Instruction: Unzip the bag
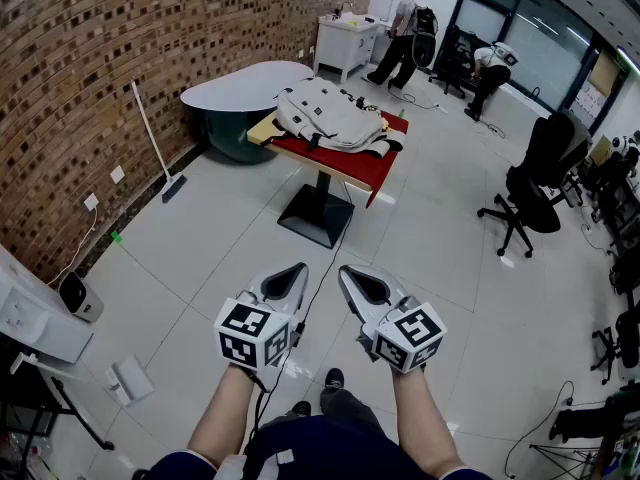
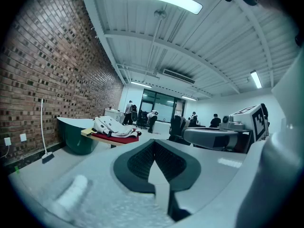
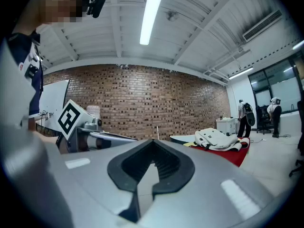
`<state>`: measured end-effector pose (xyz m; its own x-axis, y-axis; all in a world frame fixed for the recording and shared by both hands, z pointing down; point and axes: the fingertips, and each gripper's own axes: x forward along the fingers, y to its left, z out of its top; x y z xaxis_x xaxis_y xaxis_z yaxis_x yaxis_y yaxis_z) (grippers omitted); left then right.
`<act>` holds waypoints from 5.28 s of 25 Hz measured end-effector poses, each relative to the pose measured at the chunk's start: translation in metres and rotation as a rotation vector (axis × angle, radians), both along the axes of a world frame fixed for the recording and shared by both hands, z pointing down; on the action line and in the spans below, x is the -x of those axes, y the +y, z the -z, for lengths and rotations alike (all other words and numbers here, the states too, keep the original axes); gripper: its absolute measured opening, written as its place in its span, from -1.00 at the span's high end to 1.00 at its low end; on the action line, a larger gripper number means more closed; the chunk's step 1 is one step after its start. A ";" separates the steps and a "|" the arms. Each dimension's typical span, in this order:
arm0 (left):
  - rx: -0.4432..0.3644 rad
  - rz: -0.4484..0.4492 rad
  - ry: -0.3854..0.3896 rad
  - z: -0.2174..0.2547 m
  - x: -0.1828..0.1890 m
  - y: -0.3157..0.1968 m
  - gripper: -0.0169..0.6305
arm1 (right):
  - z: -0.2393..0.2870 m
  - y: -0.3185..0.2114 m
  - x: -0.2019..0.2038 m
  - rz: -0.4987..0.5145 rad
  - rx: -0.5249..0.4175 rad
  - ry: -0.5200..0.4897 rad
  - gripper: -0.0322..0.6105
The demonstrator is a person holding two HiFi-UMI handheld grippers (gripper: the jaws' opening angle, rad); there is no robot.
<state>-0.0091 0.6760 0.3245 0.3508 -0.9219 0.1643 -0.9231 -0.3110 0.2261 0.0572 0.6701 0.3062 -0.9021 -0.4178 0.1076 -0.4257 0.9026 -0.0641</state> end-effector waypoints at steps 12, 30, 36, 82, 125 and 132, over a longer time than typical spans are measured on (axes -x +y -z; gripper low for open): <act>0.057 -0.012 -0.026 -0.026 -0.016 -0.125 0.94 | -0.020 -0.131 -0.022 -0.015 0.033 -0.046 0.89; 0.090 -0.003 -0.010 -0.048 0.023 -0.317 0.94 | -0.036 -0.333 0.014 -0.003 0.050 -0.010 0.89; 0.112 -0.031 0.010 -0.064 0.055 -0.384 0.95 | -0.049 -0.395 0.040 -0.032 0.070 0.045 0.89; 0.436 -0.274 -0.190 -0.221 0.189 -0.670 0.94 | -0.207 -0.669 0.177 -0.078 0.254 0.317 0.89; 0.607 -0.442 -0.173 -0.243 0.015 -0.940 0.49 | -0.226 -0.845 0.048 -0.157 0.327 0.268 0.32; 0.501 -0.488 -0.229 -0.226 0.013 -0.922 0.66 | -0.230 -0.843 0.042 -0.196 0.322 0.309 0.50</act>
<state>-0.0218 -0.2462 0.5509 0.6084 -0.4645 0.6435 -0.7472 -0.6086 0.2671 0.0151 -0.1728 0.5366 -0.7155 -0.4779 0.5095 -0.6285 0.7588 -0.1710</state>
